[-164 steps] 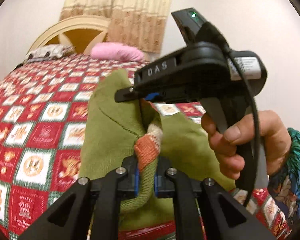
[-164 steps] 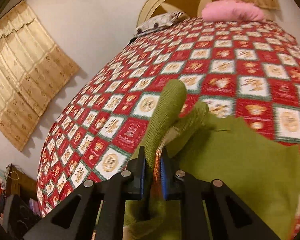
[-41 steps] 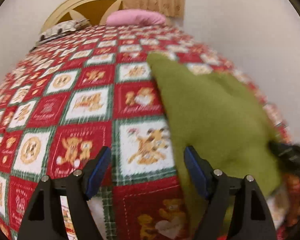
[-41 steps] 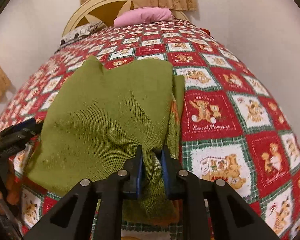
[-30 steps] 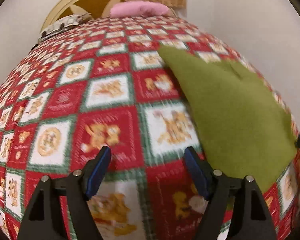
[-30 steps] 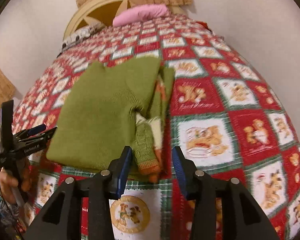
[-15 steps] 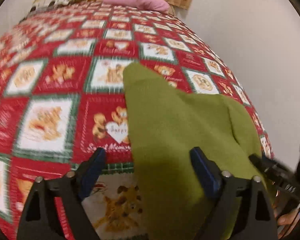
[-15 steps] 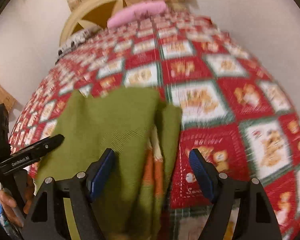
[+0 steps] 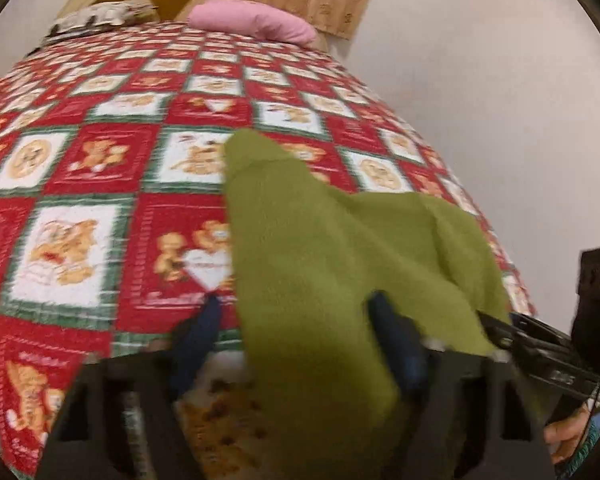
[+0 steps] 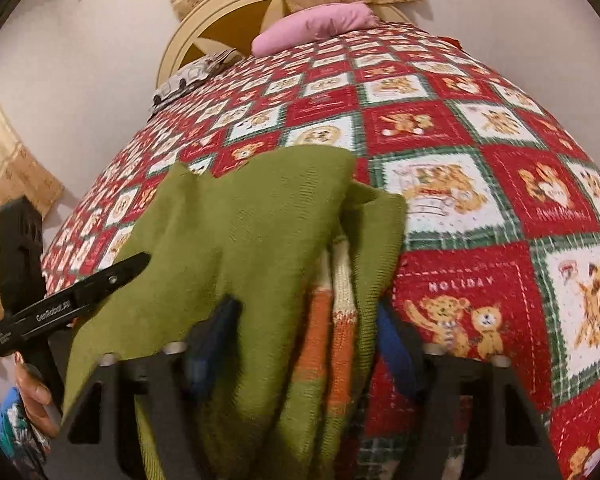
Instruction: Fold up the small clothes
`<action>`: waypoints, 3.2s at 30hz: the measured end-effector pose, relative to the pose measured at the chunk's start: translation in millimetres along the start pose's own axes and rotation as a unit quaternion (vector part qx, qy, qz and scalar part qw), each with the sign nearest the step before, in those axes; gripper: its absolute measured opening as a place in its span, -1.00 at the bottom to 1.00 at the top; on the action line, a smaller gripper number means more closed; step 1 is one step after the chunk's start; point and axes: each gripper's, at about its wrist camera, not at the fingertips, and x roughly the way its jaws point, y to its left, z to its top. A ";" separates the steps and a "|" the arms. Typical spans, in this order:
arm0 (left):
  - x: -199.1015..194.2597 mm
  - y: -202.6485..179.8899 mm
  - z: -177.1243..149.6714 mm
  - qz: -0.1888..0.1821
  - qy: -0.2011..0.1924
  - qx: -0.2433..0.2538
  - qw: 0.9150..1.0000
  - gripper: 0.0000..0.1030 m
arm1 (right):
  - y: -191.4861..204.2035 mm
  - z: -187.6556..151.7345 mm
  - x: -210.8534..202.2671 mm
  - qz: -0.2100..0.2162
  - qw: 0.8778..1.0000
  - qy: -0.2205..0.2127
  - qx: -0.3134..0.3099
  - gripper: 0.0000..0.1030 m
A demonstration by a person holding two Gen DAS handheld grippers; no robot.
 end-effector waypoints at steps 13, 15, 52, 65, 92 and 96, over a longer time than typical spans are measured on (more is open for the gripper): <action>-41.0 -20.9 1.6 0.043 -0.016 0.035 0.998 -0.39 | 63.4 -11.7 -61.2 -0.073 0.995 -0.067 -0.010 -0.43; -51.9 -26.8 -0.9 0.054 -0.025 0.048 0.997 -0.40 | 74.9 -15.8 -76.4 -0.075 0.994 -0.082 -0.012 -0.43; -165.1 -140.4 -81.6 -0.005 -0.053 0.166 0.985 -0.79 | 132.6 -167.9 -296.0 -0.111 0.965 -0.232 0.050 -0.45; -91.1 -169.6 -84.4 -0.032 0.027 0.142 0.989 0.47 | -16.4 -216.6 -271.1 -0.109 0.960 -0.159 0.204 -0.53; -86.4 -204.0 -104.9 -0.096 0.049 0.162 0.981 -0.23 | -3.7 -165.4 -266.8 -0.151 0.970 -0.159 0.109 -0.43; -57.7 -226.9 -112.7 0.005 0.017 0.210 0.978 -0.24 | -29.6 -161.4 -231.2 -0.221 0.962 -0.131 0.088 -0.43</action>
